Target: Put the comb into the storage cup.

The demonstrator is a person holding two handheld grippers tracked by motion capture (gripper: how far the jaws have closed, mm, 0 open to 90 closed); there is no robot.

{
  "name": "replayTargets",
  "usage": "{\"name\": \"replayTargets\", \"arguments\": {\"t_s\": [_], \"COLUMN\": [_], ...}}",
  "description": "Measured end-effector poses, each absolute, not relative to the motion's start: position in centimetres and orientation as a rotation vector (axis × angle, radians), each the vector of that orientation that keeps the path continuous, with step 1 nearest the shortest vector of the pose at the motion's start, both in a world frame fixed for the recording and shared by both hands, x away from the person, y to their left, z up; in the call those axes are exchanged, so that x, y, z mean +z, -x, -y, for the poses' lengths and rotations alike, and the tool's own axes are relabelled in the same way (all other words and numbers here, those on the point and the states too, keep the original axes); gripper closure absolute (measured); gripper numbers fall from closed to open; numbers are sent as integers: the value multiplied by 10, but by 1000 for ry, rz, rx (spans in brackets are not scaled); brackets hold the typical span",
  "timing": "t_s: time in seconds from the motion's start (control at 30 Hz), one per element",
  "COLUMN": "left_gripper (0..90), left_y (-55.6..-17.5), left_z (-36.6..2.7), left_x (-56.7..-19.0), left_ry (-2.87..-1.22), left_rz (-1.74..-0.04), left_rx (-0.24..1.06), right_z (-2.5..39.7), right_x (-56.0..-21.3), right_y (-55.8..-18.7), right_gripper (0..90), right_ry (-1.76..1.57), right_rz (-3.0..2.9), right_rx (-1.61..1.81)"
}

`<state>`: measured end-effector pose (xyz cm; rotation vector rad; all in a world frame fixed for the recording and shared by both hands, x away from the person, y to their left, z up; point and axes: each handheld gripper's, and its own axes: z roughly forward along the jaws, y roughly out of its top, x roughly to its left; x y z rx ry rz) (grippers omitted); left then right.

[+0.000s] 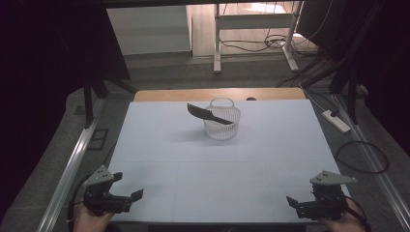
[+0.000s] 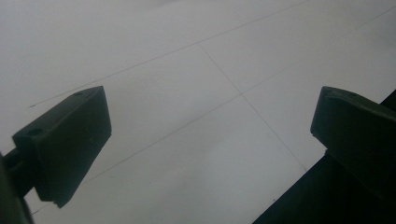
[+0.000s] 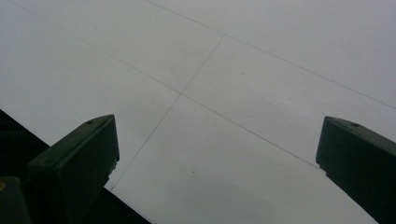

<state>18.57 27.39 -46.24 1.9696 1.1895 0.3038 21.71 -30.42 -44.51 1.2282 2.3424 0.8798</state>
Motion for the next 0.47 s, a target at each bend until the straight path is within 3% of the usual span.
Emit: {"name": "replayTargets", "arguments": {"t_s": [0.47], "left_gripper": [0], "left_y": [-186], "left_z": [-270], "left_x": [-463], "left_ry": [-2011], "left_rz": [-1188], "left_rx": [306], "right_z": [303], "right_x": [-446], "right_y": [-218], "right_gripper": [0], "right_ry": [-1222], "right_rz": [-2348], "right_rx": [869]}}
